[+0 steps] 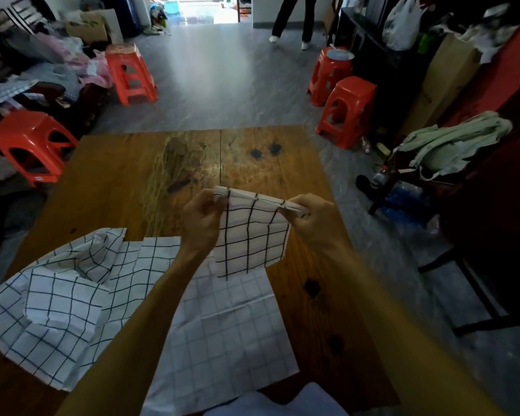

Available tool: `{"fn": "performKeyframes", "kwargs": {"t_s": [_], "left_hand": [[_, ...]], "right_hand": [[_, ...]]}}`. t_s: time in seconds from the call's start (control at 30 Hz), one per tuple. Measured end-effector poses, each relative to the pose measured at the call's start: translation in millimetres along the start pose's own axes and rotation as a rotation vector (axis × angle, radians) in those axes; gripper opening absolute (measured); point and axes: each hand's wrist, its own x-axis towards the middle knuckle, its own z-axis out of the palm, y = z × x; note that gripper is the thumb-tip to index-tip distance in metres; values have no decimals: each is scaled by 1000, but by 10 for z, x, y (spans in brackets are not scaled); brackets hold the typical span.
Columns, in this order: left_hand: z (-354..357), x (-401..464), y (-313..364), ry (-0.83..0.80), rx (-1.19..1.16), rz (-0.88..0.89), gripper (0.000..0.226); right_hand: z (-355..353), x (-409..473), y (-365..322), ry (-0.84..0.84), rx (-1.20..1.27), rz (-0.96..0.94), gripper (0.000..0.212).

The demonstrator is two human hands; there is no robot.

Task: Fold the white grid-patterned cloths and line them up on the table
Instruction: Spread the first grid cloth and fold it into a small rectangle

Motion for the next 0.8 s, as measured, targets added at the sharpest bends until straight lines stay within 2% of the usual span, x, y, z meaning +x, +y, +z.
{"fn": "performKeyframes", "kwargs": {"t_s": [0.13, 0.3, 0.4, 0.5, 0.63, 0.8], "left_hand": [[-78, -11, 51, -17, -45, -71, 14], [-71, 14, 115, 48, -93, -110, 17], [-81, 13, 141, 58, -142, -120, 15], [-74, 2, 137, 54, -153, -132, 14], [-68, -2, 135, 61, -166, -152, 8], [-61, -5, 122, 46, -155, -161, 13]], "right_hand": [[8, 8, -103, 39, 186, 117, 22], [-3, 81, -187, 12, 358, 183, 30], [-31, 100, -203, 18, 442, 211, 19], [-43, 102, -227, 19, 493, 240, 2], [-60, 96, -268, 36, 507, 255, 6], [-60, 103, -246, 34, 504, 253, 6]]}}
